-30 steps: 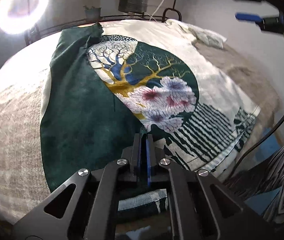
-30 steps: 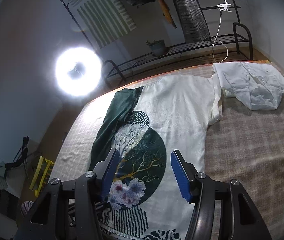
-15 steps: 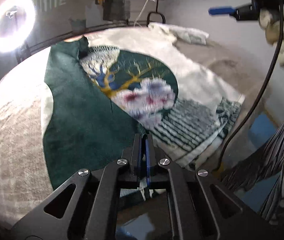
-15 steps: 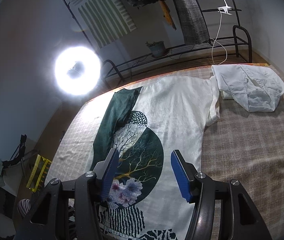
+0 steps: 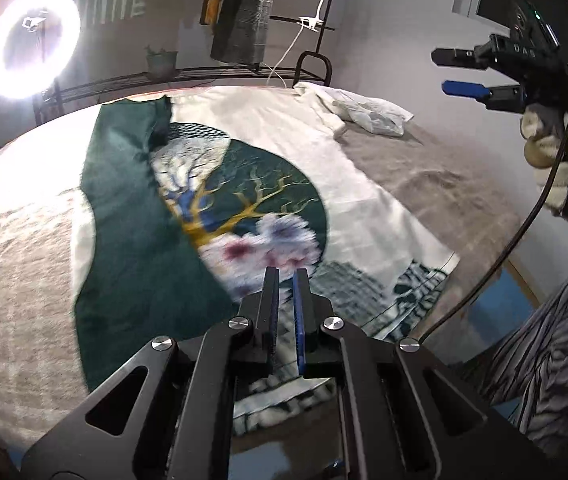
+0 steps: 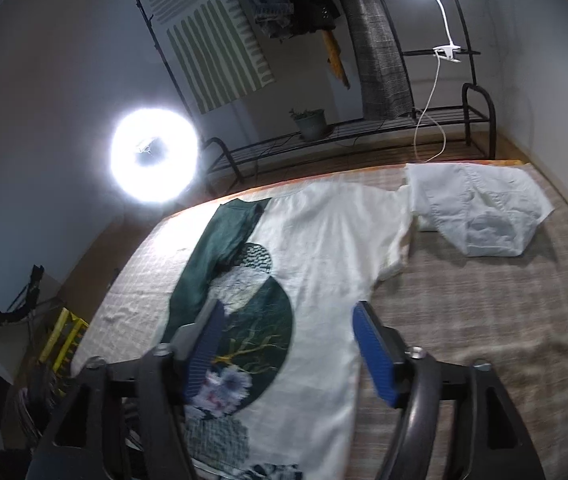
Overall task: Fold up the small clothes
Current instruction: 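Move the right tool over to the cream side edge of the shirt, then close the right tool on the cream side edge near the sleeve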
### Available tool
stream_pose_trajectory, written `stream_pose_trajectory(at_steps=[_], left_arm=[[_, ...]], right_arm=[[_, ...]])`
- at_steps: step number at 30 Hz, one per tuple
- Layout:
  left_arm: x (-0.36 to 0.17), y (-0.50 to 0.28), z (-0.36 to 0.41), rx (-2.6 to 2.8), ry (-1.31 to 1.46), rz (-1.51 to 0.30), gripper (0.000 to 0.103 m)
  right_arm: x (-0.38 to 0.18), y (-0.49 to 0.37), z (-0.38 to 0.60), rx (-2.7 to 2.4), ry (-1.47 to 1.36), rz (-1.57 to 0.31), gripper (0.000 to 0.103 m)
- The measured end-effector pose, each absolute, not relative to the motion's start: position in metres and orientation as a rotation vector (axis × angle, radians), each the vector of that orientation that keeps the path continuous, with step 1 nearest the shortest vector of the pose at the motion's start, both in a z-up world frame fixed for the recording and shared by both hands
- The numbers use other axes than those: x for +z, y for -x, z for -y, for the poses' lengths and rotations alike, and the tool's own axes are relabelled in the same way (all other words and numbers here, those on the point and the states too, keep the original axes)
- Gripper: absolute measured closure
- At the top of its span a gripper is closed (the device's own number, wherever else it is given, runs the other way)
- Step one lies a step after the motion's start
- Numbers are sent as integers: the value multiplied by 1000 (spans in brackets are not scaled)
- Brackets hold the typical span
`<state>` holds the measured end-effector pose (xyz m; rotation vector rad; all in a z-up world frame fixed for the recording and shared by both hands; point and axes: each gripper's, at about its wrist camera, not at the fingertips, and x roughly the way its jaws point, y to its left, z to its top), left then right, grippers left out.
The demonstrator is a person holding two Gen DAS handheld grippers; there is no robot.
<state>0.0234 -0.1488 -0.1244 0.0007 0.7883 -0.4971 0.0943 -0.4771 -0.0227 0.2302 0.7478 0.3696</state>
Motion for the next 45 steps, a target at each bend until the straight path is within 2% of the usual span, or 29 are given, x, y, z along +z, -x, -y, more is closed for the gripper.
stream_pose_trajectory(at_steps=[7, 9, 13, 14, 16, 17, 23, 24, 26, 28, 37, 42, 45], left_arm=[[-139, -29, 223, -614, -13, -858, 99], [-144, -27, 249, -665, -27, -879, 99], [-154, -21, 291, -739, -69, -909, 97], [-156, -21, 298, -752, -70, -920, 94], [-159, -20, 312, -785, -59, -944, 60], [-160, -19, 318, -797, -55, -949, 55], [-169, -16, 350, -751, -165, -942, 53], [-171, -19, 352, -744, -160, -951, 56], [-172, -22, 348, -728, -155, -943, 70], [-173, -28, 345, -718, -155, -942, 97], [-154, -38, 307, -704, 57, -942, 101], [-147, -39, 297, -687, 83, -923, 101], [-146, -37, 292, -684, 95, -921, 101]], right_arm=[[-30, -86, 531, 270, -231, -727, 32], [-31, -85, 549, 282, -259, -739, 28], [-34, -80, 585, 298, -358, -735, 27], [-35, -78, 593, 293, -370, -731, 27], [-40, -78, 607, 261, -375, -735, 26], [-43, -79, 611, 248, -376, -743, 26], [-62, -101, 624, 244, -428, -806, 27], [-66, -108, 622, 258, -435, -819, 27], [-73, -121, 617, 288, -451, -842, 27], [-82, -138, 609, 321, -476, -874, 27], [-125, -235, 565, 322, -590, -964, 28], [-159, -277, 548, 244, -643, -1054, 43], [-164, -295, 540, 206, -637, -1071, 46]])
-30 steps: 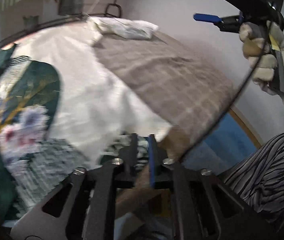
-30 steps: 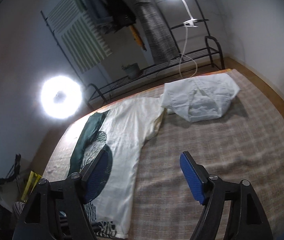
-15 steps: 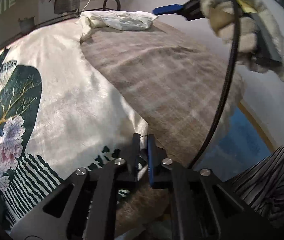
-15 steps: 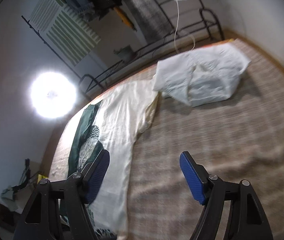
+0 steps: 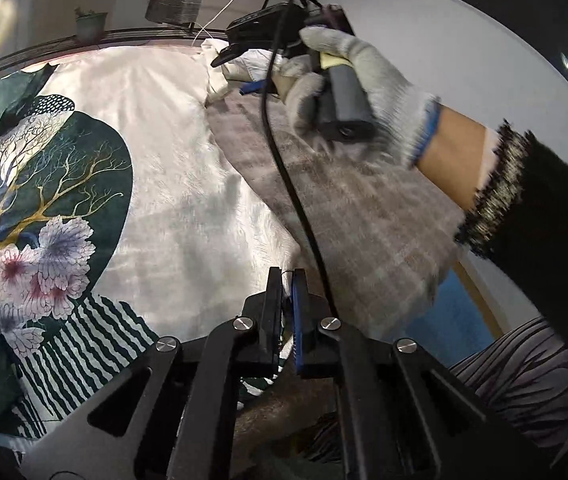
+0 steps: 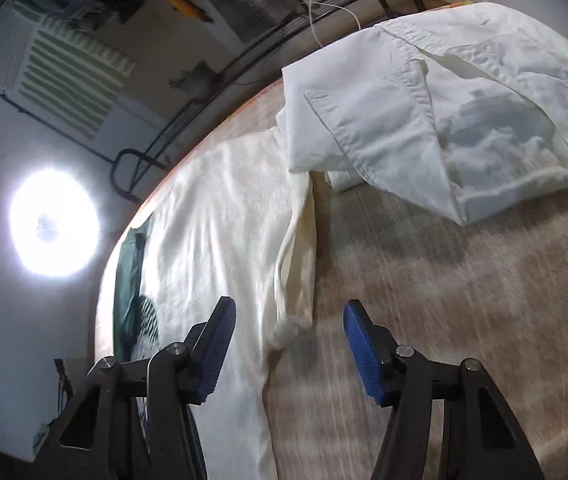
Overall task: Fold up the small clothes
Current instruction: 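Close the right tool on the cream side edge near the sleeve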
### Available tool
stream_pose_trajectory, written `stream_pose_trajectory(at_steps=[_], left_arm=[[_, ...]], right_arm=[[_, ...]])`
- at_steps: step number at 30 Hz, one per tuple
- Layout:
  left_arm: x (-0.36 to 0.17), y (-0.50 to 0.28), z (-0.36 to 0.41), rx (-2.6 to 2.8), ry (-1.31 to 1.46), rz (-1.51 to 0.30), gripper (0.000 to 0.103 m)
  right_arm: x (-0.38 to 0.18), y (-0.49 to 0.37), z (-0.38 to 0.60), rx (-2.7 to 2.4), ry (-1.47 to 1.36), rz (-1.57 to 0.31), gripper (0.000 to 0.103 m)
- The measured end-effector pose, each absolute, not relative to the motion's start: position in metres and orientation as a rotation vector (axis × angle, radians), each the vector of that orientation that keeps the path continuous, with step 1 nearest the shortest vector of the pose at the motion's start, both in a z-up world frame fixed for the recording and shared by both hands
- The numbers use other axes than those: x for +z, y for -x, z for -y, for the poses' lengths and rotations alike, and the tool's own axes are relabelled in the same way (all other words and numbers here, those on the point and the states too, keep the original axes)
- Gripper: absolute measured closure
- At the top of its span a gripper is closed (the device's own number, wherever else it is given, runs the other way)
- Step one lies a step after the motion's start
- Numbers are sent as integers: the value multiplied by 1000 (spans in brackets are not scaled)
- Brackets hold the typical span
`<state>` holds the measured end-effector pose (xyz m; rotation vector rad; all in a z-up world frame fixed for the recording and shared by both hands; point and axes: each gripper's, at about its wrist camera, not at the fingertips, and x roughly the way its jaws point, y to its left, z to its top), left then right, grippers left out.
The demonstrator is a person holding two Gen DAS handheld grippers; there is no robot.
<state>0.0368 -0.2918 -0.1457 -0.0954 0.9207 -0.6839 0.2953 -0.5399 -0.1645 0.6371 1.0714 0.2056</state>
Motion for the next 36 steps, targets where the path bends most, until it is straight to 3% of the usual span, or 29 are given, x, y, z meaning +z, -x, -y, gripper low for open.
stream_pose_trajectory(at_steps=[5, 8, 10, 23, 34, 35, 36], left_arm=[[-144, -35, 277, -677, 116, -918, 101], [-143, -35, 266, -670, 150, -920, 101], [-142, -35, 258, -668, 173, -920, 101], [-139, -25, 197, -599, 313, -929, 101], [-154, -16, 143, -512, 366, -973, 101], [-153, -14, 142, -509, 359, -960, 101], [-151, -12, 141, -511, 354, -952, 101]], right_arm=[[-167, -314, 523, 200, -628, -1095, 72], [-169, -321, 507, 156, -545, -1126, 98], [-165, -322, 502, 132, -518, -1118, 103], [-94, -346, 410, 213, -383, -955, 103], [-119, -358, 268, 405, -116, -1041, 103], [-120, -359, 265, 405, -102, -1047, 99], [-120, -359, 265, 406, -94, -1044, 79]])
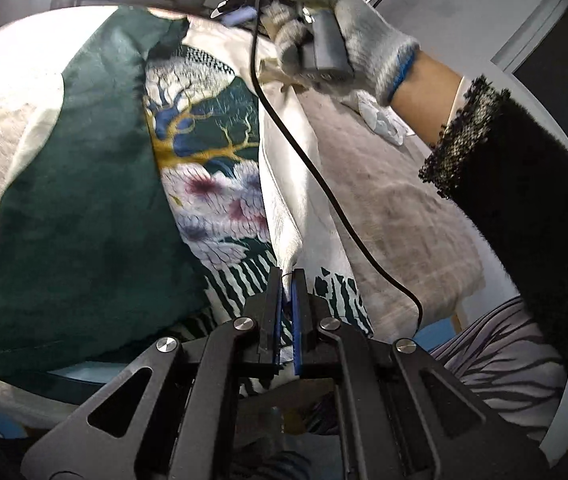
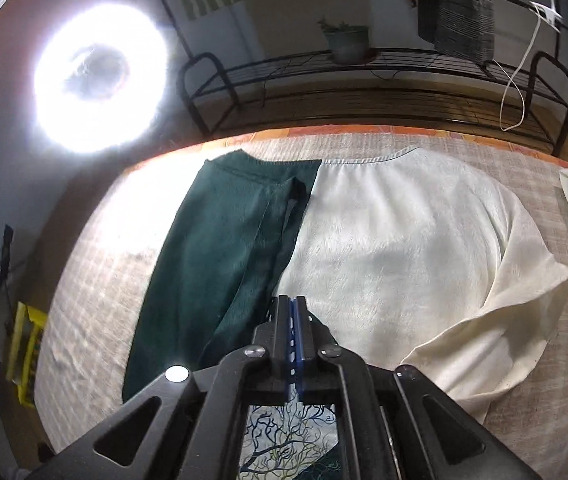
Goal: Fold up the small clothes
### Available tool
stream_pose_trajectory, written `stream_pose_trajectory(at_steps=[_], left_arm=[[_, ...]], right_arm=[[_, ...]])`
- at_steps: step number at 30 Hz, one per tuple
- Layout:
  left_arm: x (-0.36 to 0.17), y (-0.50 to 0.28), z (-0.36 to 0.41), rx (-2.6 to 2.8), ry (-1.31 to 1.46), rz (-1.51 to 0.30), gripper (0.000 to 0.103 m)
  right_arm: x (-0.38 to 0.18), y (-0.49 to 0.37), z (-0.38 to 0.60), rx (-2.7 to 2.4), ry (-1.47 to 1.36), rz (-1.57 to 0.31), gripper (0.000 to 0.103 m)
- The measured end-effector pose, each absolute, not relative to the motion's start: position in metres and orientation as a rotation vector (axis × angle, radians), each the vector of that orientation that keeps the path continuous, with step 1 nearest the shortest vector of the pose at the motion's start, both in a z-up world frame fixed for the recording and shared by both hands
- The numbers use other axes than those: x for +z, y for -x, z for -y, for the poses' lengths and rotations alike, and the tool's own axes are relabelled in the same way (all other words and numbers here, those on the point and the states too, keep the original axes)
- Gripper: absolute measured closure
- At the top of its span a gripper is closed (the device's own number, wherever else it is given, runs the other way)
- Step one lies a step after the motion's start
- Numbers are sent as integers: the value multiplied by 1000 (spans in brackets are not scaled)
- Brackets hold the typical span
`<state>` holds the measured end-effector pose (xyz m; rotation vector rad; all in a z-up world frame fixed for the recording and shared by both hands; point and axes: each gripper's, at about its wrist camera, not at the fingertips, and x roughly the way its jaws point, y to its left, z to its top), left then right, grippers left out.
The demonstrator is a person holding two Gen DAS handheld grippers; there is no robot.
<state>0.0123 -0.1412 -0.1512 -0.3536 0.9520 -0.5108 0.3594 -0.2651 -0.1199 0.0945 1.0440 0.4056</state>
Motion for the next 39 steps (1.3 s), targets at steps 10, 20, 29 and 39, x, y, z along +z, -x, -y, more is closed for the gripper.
stream_pose_trajectory(at_steps=[10, 20, 29, 39], left_arm=[[-155, -18, 156, -553, 323, -953, 101], [-161, -26, 171, -575, 300, -970, 101], [-151, -23, 150, -549, 355, -907, 101], [-158, -30, 125, -474, 407, -888, 102]], right_arm=[[-117, -371, 417, 25, -314, -953, 47], [-162, -404, 444, 84, -351, -1058, 84], [-105, -422, 409, 164, -266, -988, 103], [-89, -468, 258, 282, 57, -1001, 103]])
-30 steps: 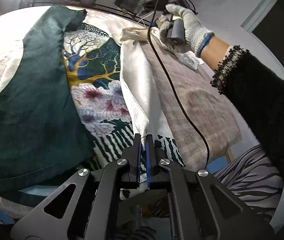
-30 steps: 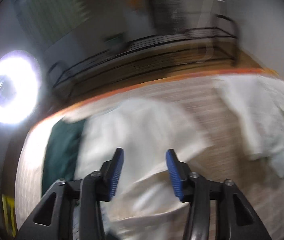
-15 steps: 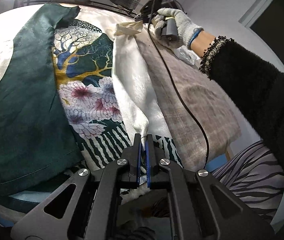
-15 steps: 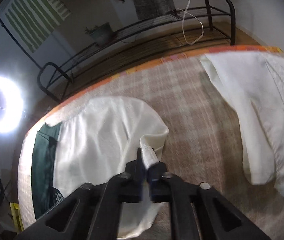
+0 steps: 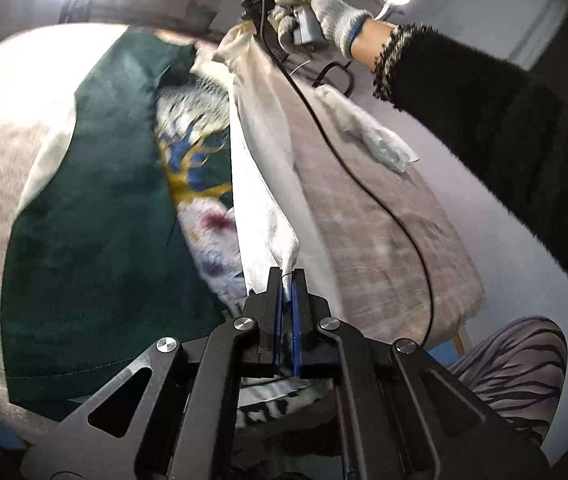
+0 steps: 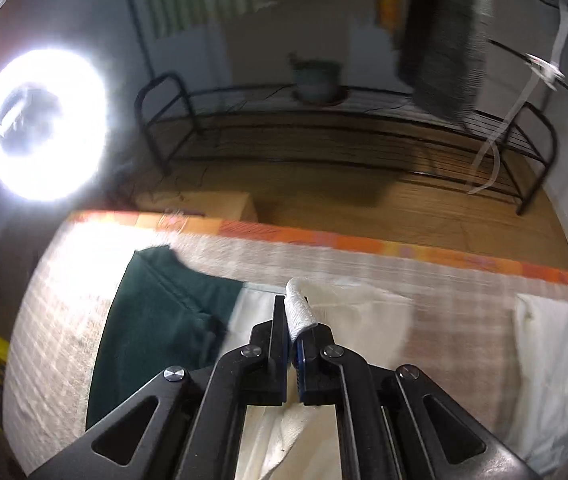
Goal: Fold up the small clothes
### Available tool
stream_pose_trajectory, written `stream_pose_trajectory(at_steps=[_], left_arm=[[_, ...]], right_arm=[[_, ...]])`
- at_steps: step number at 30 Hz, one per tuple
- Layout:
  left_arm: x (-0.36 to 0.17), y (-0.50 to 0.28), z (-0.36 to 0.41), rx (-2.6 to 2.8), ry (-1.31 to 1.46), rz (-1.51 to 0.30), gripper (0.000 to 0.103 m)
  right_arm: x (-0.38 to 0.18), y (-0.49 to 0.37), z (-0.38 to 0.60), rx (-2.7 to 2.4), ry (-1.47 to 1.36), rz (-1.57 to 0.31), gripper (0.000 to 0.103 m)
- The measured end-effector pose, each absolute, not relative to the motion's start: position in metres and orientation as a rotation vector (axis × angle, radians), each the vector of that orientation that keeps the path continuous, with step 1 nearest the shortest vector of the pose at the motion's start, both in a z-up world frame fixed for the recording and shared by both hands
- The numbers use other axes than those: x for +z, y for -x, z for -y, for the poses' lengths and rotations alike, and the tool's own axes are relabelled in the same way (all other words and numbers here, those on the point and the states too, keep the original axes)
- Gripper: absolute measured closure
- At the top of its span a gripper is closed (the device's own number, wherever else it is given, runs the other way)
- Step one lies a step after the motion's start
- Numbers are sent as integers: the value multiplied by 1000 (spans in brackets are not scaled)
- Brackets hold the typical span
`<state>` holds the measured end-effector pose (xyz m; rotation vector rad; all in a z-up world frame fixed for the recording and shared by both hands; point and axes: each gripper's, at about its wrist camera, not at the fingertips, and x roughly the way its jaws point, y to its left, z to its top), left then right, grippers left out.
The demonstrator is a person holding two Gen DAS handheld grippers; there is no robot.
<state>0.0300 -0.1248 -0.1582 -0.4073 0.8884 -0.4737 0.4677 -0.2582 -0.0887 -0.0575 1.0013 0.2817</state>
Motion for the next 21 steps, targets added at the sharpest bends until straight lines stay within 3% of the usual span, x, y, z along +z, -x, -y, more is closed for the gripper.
stream_pose_trajectory(at_steps=[4, 5, 6, 7, 15, 17, 19, 21], left_arm=[[-175, -39, 112, -436, 454, -937, 101], [-175, -38, 111, -435, 458, -938, 101], [-176, -38, 111, -436, 459, -938, 101], [-175, -37, 110, -436, 455, -936, 101], [-165, -25, 107, -459, 442, -931, 101], [-159, -18, 107, -470, 426, -923, 93], [-150, -8, 103, -478, 411, -906, 73], [-141, 1, 98, -486, 387, -888, 72]], right_arm=[[-130, -478, 226, 333, 80, -1070, 101], [-138, -478, 221, 340, 89, -1091, 91], [-143, -477, 218, 336, 99, -1106, 75], [-145, -473, 215, 345, 103, -1105, 72], [-83, -415, 274, 335, 2, -1004, 71], [-70, -384, 302, 328, -48, -1006, 71], [-63, -344, 323, 324, -55, -1021, 71], [-61, -299, 342, 332, -59, -1038, 70]])
